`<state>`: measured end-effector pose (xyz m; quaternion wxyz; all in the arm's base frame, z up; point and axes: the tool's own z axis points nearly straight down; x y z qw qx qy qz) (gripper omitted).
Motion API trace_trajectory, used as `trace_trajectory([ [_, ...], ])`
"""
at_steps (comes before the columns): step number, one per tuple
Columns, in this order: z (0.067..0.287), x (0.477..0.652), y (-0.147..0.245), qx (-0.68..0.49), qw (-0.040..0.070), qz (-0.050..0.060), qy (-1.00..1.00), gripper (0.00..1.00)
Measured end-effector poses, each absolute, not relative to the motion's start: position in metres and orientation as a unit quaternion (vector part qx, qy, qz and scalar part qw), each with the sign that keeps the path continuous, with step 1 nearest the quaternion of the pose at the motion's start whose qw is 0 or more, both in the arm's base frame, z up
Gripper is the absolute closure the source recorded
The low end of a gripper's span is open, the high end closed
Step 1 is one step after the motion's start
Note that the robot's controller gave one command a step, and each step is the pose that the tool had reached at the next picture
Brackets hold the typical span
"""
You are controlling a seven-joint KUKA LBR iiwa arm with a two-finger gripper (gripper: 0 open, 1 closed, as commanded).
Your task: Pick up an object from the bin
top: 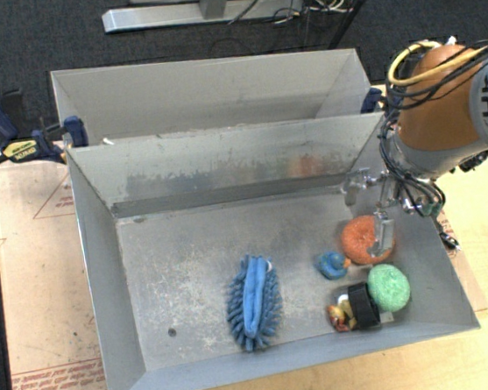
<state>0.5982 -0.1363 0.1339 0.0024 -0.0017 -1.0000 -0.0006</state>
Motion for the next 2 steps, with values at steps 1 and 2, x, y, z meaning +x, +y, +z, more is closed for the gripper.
trace_trajectory([
  [1,0.139,0.6,-0.136,0.0,-0.001,0.0,-1.0,0.0],
  [2,0.109,0.598,-0.144,0.006,-0.005,0.001,-1.0,0.0],
])
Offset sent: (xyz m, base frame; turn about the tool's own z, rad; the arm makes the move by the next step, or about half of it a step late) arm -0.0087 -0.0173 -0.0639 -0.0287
